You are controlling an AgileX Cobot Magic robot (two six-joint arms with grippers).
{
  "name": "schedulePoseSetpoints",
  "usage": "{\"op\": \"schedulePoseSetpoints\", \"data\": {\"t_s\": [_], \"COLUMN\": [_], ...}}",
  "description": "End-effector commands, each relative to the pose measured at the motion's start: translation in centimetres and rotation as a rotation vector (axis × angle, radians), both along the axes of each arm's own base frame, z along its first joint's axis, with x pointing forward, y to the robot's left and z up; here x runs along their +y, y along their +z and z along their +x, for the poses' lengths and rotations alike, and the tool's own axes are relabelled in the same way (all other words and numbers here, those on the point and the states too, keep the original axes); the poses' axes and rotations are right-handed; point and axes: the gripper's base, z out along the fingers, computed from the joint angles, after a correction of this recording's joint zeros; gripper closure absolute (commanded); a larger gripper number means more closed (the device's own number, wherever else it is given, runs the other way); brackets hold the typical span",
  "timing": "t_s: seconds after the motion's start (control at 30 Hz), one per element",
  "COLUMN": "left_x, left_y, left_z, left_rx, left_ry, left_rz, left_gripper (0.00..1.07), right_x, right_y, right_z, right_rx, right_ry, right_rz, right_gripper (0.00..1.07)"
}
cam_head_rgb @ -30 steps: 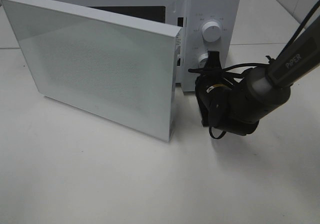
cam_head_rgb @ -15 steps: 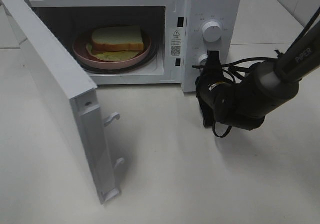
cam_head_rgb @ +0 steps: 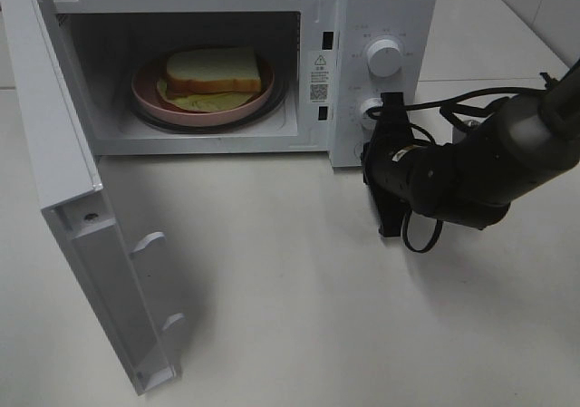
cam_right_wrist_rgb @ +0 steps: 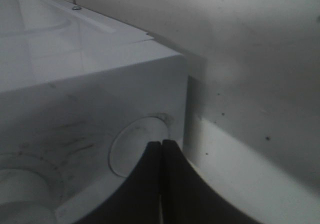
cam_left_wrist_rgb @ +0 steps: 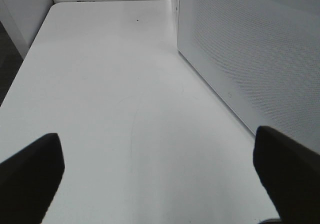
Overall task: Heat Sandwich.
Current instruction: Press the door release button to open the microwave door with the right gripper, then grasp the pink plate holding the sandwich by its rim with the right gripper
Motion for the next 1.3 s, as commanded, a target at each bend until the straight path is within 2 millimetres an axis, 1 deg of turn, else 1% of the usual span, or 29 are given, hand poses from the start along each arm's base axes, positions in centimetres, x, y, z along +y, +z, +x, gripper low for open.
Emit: {"op": "schedulePoseSetpoints", "data": {"t_s": [0.03, 0.17, 0.2, 0.3, 0.37, 0.47, 0.5, 0.6, 0.7, 0.77, 0.87, 0.9, 0.93, 1.0, 1.03, 1.17, 1.2, 1.23, 1.3], "left_x": [0.0, 0.0, 0.0, 0.0, 0.0, 0.0, 0.0, 0.0, 0.0, 0.0, 0.0, 0.0, 0.0, 0.0, 0.0, 0.0, 0.0, 0.0, 0.0], "left_y": [0.0, 0.0, 0.0, 0.0, 0.0, 0.0, 0.0, 0.0, 0.0, 0.0, 0.0, 0.0, 0.0, 0.0, 0.0, 0.0, 0.0, 0.0, 0.0], "left_z": [-0.3, -0.3, -0.3, -0.3, -0.3, -0.3, -0.3, -0.3, -0.3, -0.3, -0.3, -0.3, -0.3, -0.3, -0.3, -0.3, -0.3, -0.3, -0.3], "left_rx": [-0.031, -0.031, -0.031, -0.031, -0.031, -0.031, -0.031, -0.031, -0.031, -0.031, -0.031, -0.031, -0.031, -0.031, -0.031, -0.031, -0.031, -0.031, -0.031], "left_ry": [0.006, 0.006, 0.006, 0.006, 0.006, 0.006, 0.006, 0.006, 0.006, 0.006, 0.006, 0.006, 0.006, 0.006, 0.006, 0.006, 0.006, 0.006, 0.006], "left_rz": [-0.009, -0.009, -0.009, -0.009, -0.009, -0.009, -0.009, -0.009, -0.009, -0.009, -0.009, -0.009, -0.009, -0.009, -0.009, -0.009, -0.009, -0.009, -0.009], "left_gripper": [0.09, 0.09, 0.09, 0.09, 0.09, 0.09, 0.09, 0.09, 0.09, 0.09, 0.09, 0.09, 0.09, 0.09, 0.09, 0.09, 0.09, 0.09, 0.09], "right_x": [-0.4, -0.7, -0.9, -1.1, -1.1, -1.1, -1.0, -0.9, -0.8, -0.8, -0.6, -0.6, -0.5, -0.5, -0.5, -0.5, -0.5, -0.4, -0.4], "right_y": [0.3, 0.6, 1.0, 1.5, 2.4, 3.0, 3.6, 4.0, 4.8, 5.0, 5.5, 5.5, 5.7, 6.0, 6.0, 6.9, 6.9, 7.1, 7.1], "right_z": [-1.1, -1.7, -2.2, -2.6, -3.2, -3.5, -3.7, -3.9, -4.4, -4.6, -5.2, -5.2, -5.5, -5.7, -5.7, -6.3, -6.3, -6.6, -6.8], "right_rx": [0.033, 0.048, 0.049, 0.057, 0.071, 0.09, 0.099, 0.107, 0.127, 0.13, 0.16, 0.16, 0.17, 0.167, 0.167, 0.159, 0.159, 0.165, 0.173], "right_ry": [0.021, 0.024, 0.031, 0.045, 0.083, 0.117, 0.15, 0.18, 0.264, 0.285, 0.393, 0.393, 0.447, 0.508, 0.508, 0.633, 0.633, 0.683, 0.728], "right_rz": [-0.011, -0.011, -0.012, -0.015, -0.035, -0.048, -0.061, -0.077, -0.13, -0.143, -0.21, -0.21, -0.244, -0.29, -0.29, -0.372, -0.372, -0.398, -0.42], "right_gripper": [1.07, 1.07, 1.07, 1.06, 1.05, 1.05, 1.05, 1.05, 1.04, 1.04, 1.04, 1.04, 1.04, 1.04, 1.04, 1.04, 1.04, 1.04, 1.03]}}
